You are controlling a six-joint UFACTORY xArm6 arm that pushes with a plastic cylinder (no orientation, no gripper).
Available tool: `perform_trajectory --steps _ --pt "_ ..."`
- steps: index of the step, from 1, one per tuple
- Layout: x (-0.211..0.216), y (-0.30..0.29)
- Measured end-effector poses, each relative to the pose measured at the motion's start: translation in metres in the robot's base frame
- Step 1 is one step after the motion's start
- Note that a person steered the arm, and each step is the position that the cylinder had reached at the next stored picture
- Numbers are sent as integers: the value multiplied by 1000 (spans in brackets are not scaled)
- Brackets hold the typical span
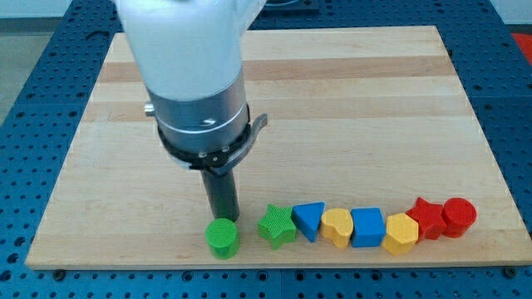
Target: Move the green circle to the green star
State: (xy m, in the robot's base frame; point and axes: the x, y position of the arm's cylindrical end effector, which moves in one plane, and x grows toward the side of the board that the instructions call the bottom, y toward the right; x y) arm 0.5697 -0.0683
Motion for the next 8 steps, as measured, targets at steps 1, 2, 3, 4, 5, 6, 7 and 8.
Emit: perform_trajectory --steps 1,2,3,4,5,6,7,8 --pt "0 0" --pt "-28 -10" --pt "0 -51" --pt "48 -70" --pt "49 -69" --pt "49 -32" --pt "49 -28" --pt "49 -26"
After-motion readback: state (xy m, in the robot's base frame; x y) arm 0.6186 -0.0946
